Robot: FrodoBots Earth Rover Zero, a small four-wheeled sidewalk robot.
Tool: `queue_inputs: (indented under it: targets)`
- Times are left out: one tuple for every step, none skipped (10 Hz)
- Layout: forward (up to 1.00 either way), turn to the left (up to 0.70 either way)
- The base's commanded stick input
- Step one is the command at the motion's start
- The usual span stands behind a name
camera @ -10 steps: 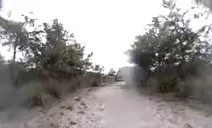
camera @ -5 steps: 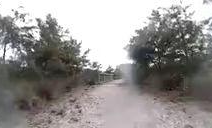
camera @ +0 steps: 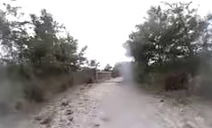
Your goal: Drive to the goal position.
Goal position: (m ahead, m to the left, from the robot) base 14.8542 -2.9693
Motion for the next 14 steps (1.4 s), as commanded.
queue_inputs:
  targets:
    - [0.60, 0.00]
    - [0.60, 0.00]
    - [0.60, 0.00]
    - [0.60, 0.00]
    - [0.60, 0.00]
    - [0.60, 0.00]
    - [0.60, 0.00]
    - [0.60, 0.00]
    - [0.60, 0.00]
    - [0.60, 0.00]
    - [0.60, 0.00]
    - [0.60, 0.00]
    - [0.60, 0.00]
    - [0.60, 0.00]
